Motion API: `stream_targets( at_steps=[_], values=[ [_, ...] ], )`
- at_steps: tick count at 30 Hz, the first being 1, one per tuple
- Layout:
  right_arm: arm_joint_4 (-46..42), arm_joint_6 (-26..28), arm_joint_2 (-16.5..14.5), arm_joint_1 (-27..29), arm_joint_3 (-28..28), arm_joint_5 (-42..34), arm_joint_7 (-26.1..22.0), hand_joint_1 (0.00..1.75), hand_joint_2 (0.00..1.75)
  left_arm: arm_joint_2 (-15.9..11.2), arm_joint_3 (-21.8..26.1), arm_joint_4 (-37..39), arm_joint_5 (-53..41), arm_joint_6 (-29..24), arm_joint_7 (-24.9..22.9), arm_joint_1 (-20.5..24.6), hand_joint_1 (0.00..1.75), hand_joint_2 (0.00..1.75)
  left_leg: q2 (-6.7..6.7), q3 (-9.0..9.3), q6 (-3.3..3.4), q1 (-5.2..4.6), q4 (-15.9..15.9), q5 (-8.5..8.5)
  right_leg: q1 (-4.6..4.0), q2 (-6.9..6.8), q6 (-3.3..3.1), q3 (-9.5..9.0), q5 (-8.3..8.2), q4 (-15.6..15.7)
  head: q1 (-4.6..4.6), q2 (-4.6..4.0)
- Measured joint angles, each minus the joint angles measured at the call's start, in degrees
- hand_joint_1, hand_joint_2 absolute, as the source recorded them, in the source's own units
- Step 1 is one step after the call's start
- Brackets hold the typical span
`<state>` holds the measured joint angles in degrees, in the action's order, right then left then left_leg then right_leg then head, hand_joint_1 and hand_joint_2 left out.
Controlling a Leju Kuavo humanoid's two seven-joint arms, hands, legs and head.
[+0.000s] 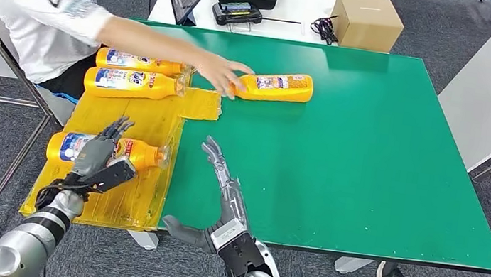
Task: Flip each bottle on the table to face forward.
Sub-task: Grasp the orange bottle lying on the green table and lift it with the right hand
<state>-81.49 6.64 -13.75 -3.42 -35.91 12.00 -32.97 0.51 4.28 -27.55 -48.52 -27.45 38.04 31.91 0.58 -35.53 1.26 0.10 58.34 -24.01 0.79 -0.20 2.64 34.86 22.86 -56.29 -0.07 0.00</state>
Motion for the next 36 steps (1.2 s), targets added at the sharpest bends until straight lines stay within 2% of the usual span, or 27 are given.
stream_targets(
  at_steps=[2,4,10,12,16,19,36],
  values=[
    [0.4,0.2,0.0,0.0,-0.1,0.0,0.0,0.00,1.75,0.6,0.2,-1.0,1.7,-4.7,0.8,-0.3,0.00,1.75,0.01,-0.07,0.00,0.00,0.0,0.00,0.00,0.00,0.00,0.05,0.00,0.0,0.01,0.00],
    [0.9,0.5,0.0,-0.1,-0.2,0.0,0.1,0.00,1.75,1.2,0.3,-2.2,3.8,-7.2,0.8,-0.4,0.00,1.75,0.00,-0.10,0.00,0.00,0.0,0.00,0.00,0.00,0.01,0.07,0.01,0.0,0.00,0.00],
    [1.9,0.9,0.0,-0.3,-0.4,0.0,0.2,0.00,1.75,2.0,0.3,-4.5,6.2,-7.7,0.8,-0.6,0.00,1.75,0.01,-0.18,-0.01,-0.01,0.0,-0.02,0.01,0.00,0.01,0.14,0.02,0.0,0.00,0.00],
    [2.2,1.0,0.0,-0.4,-0.4,0.0,0.3,0.00,1.75,2.1,0.3,-5.3,8.5,-6.1,0.8,-0.8,0.00,1.75,0.00,-0.19,-0.01,-0.01,0.0,-0.02,0.00,0.00,0.01,0.16,0.02,0.0,-0.01,0.00],
    [2.7,1.5,0.0,-0.5,-0.4,-0.1,0.4,0.00,1.75,2.3,0.3,-6.9,15.1,1.6,0.9,-1.2,0.00,1.75,0.00,-0.19,-0.01,0.00,0.0,-0.02,0.00,0.00,0.01,0.18,0.02,0.0,0.00,0.00],
    [2.7,1.9,0.0,-0.5,-0.4,-0.1,0.4,0.00,1.75,2.3,0.1,-7.8,16.2,4.4,0.9,-1.3,0.00,1.75,0.00,-0.20,-0.01,0.00,0.0,-0.02,0.00,0.00,0.01,0.19,0.02,0.0,0.00,0.00],
    [2.7,2.9,0.0,-0.5,-0.1,-0.5,0.5,0.00,1.75,2.3,0.0,-8.2,16.4,6.7,0.9,-1.3,0.00,1.75,0.00,-0.21,-0.01,0.00,0.0,-0.02,0.00,0.00,0.02,0.20,0.02,0.0,0.01,0.00]
  ],
)
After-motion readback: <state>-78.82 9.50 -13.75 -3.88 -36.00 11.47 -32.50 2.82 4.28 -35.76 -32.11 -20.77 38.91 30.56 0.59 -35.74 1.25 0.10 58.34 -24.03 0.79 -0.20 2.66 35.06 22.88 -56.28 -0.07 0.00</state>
